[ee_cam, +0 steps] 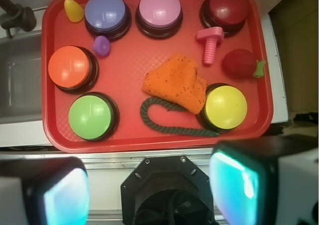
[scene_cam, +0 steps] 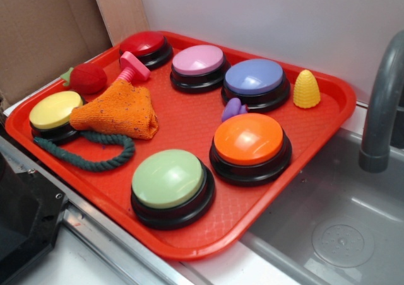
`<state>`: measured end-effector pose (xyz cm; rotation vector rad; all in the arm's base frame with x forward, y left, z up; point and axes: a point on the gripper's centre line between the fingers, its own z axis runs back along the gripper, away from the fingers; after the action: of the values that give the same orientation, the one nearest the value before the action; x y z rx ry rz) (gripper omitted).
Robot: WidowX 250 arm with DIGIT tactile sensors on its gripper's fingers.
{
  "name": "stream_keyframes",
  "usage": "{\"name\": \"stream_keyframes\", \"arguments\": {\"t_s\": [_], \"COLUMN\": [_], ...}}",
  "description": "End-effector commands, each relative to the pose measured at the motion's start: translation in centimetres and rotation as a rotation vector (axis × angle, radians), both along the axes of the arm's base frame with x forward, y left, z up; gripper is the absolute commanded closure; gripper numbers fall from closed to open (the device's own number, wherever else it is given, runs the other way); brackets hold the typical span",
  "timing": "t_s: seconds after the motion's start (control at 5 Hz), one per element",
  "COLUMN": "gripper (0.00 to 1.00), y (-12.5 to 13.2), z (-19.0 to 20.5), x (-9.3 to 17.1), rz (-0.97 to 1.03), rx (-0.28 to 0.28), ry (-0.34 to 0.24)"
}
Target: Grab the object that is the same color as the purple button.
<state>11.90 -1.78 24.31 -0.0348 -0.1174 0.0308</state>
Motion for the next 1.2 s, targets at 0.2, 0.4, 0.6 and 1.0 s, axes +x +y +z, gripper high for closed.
{"name": "stream_keyframes", "arguments": {"t_s": [0.2,0.4,0.6,1.0], "gripper": [0.00,0.00,0.00,0.00], "y": [-0.9,-1.1,-1.4,-3.0], "z": [-1.6,-3.6,-5.0,-9.3], "x": [1.8,4.2,6.3,11.8], "rz": [0.055,0.281,0.446,0.692], "rx": [-0.029,-0.057,-0.064,-0.071], "ry": [0.018,0.007,-0.044,-0.174]}}
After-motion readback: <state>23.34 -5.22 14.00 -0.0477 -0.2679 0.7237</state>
